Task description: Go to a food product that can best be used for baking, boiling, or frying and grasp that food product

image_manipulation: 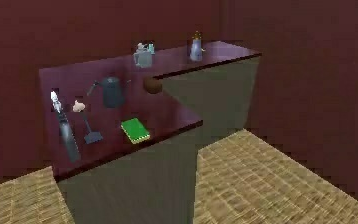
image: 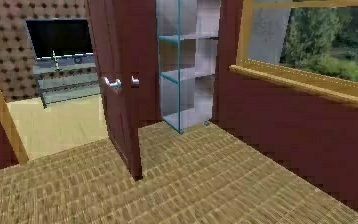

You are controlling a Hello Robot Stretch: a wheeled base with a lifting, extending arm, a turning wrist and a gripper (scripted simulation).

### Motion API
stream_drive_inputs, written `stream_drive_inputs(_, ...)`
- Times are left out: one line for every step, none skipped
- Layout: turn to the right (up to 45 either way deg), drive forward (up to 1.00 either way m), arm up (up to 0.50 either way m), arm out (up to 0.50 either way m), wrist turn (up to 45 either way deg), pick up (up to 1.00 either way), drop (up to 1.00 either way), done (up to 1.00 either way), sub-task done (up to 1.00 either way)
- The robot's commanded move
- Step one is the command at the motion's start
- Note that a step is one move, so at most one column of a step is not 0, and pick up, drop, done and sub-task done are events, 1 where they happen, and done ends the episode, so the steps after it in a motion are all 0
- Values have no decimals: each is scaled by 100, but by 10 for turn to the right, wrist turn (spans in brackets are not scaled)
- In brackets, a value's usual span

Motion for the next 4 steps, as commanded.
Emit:
stream_drive_inputs(450,0,0,0,0,0,0,0,0)
stream_drive_inputs(270,0,0,0,0,0,0,0,0)
stream_drive_inputs(0,35,0,0,0,0,0,0,0)
stream_drive_inputs(-450,0,0,0,0,0,0,0,0)
